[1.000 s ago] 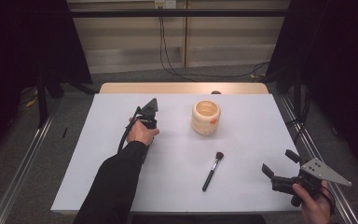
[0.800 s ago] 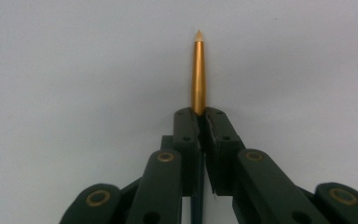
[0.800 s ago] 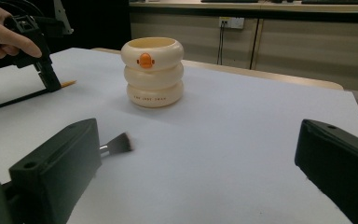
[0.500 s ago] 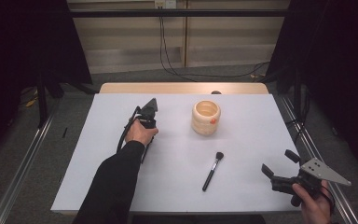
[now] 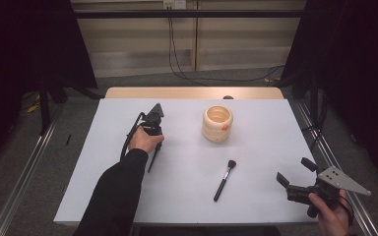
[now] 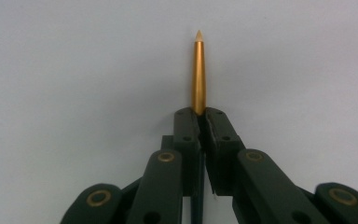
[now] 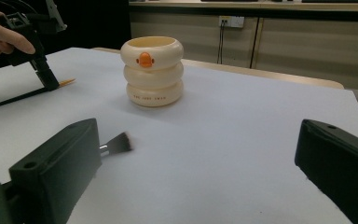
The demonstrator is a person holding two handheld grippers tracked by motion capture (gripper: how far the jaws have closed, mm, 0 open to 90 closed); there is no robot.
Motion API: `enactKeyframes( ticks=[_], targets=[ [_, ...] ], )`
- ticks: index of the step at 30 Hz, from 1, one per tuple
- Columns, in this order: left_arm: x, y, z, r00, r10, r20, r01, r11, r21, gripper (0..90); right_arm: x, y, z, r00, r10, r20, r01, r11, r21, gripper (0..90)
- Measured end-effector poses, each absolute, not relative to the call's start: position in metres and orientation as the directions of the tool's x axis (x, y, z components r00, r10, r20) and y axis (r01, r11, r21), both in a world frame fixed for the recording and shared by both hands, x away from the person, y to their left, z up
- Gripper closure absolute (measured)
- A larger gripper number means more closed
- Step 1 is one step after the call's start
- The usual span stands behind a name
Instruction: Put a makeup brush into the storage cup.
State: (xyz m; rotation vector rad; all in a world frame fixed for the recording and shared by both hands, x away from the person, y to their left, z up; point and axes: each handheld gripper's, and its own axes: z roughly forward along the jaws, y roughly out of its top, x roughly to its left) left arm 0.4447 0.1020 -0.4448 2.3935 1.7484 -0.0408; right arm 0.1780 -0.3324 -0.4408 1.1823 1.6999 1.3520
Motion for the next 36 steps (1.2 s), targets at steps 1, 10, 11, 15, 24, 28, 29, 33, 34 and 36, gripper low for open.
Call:
enactKeyframes(
  ticks=[1, 10, 11, 15, 24, 28, 29, 33, 34, 36],
  targets=[
    [0.444, 0.103, -0.445, 0.306, 0.943, -0.13, 0.947, -0.289, 0.137, 84.2, 0.178, -0.332, -0.441, -0.377, 0.926, 0.04, 0.247, 0.059, 0.967, 0.0],
    [0.441, 0.11, -0.435, 0.307, 0.939, -0.155, 0.941, -0.274, 0.2, 84.1, 0.178, -0.333, -0.441, -0.372, 0.927, 0.041, 0.248, 0.057, 0.967, 0.0],
    [0.44, 0.111, -0.434, 0.303, 0.938, -0.17, 0.94, -0.266, 0.212, 84.1, 0.178, -0.333, -0.441, -0.373, 0.927, 0.041, 0.248, 0.057, 0.967, 0.0],
    [0.435, 0.115, -0.43, 0.356, 0.915, -0.192, 0.916, -0.301, 0.264, 84.0, 0.178, -0.333, -0.441, -0.378, 0.925, 0.043, 0.244, 0.055, 0.968, 0.0],
    [0.424, 0.124, -0.419, 0.446, 0.863, -0.235, 0.852, -0.329, 0.408, 84.1, 0.178, -0.333, -0.441, -0.372, 0.927, 0.041, 0.245, 0.056, 0.968, 0.0],
    [0.42, 0.125, -0.416, 0.465, 0.849, -0.251, 0.833, -0.323, 0.45, 84.1, 0.178, -0.333, -0.441, -0.368, 0.928, 0.05, 0.252, 0.048, 0.967, 0.0],
    [0.42, 0.127, -0.415, 0.476, 0.843, -0.251, 0.826, -0.329, 0.458, 84.1, 0.178, -0.333, -0.441, -0.368, 0.929, 0.043, 0.246, 0.053, 0.968, 0.0],
    [0.415, 0.13, -0.413, 0.496, 0.827, -0.264, 0.802, -0.319, 0.505, 84.1, 0.178, -0.333, -0.441, -0.37, 0.928, 0.045, 0.246, 0.051, 0.968, 0.0],
    [0.414, 0.131, -0.412, 0.501, 0.823, -0.268, 0.794, -0.314, 0.52, 84.1, 0.178, -0.333, -0.441, -0.368, 0.929, 0.047, 0.248, 0.05, 0.968, 0.0],
    [0.411, 0.132, -0.41, 0.517, 0.807, -0.286, 0.779, -0.305, 0.547, 84.0, 0.178, -0.333, -0.441, -0.375, 0.926, 0.046, 0.248, 0.053, 0.967, 0.0]
  ],
)
